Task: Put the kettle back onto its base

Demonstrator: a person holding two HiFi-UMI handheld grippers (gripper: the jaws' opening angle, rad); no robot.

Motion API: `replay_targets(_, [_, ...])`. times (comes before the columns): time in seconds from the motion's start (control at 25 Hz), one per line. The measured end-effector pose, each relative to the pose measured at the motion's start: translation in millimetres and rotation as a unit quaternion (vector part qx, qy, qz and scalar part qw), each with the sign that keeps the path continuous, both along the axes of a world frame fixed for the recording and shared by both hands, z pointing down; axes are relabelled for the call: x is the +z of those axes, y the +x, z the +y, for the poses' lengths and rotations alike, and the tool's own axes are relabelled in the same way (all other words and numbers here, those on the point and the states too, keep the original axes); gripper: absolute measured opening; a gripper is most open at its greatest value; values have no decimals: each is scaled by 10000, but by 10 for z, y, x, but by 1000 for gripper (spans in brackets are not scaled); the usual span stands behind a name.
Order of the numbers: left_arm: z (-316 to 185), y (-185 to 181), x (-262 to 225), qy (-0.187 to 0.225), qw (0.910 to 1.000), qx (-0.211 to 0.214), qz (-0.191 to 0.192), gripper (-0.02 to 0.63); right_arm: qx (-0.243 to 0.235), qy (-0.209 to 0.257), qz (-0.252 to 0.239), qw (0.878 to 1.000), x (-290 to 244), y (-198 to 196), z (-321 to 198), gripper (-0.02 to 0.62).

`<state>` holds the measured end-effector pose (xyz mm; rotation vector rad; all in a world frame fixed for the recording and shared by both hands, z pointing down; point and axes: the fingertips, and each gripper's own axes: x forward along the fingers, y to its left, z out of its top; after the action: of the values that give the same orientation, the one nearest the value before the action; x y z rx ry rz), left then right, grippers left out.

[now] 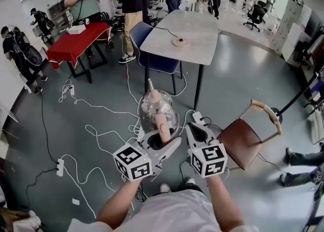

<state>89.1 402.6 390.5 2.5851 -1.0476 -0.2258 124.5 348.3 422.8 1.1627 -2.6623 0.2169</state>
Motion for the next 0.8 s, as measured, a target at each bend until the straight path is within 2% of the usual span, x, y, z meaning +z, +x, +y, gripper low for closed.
replay_targets(0.36, [-78, -191, -38, 14, 10000, 7, -47, 165, 22, -112, -126, 9999, 3, -206, -80, 5])
replay_targets(0.8, [-408, -459, 19, -16, 9998, -140, -117, 166, 19, -252, -301, 9992, 120, -383, -457, 5])
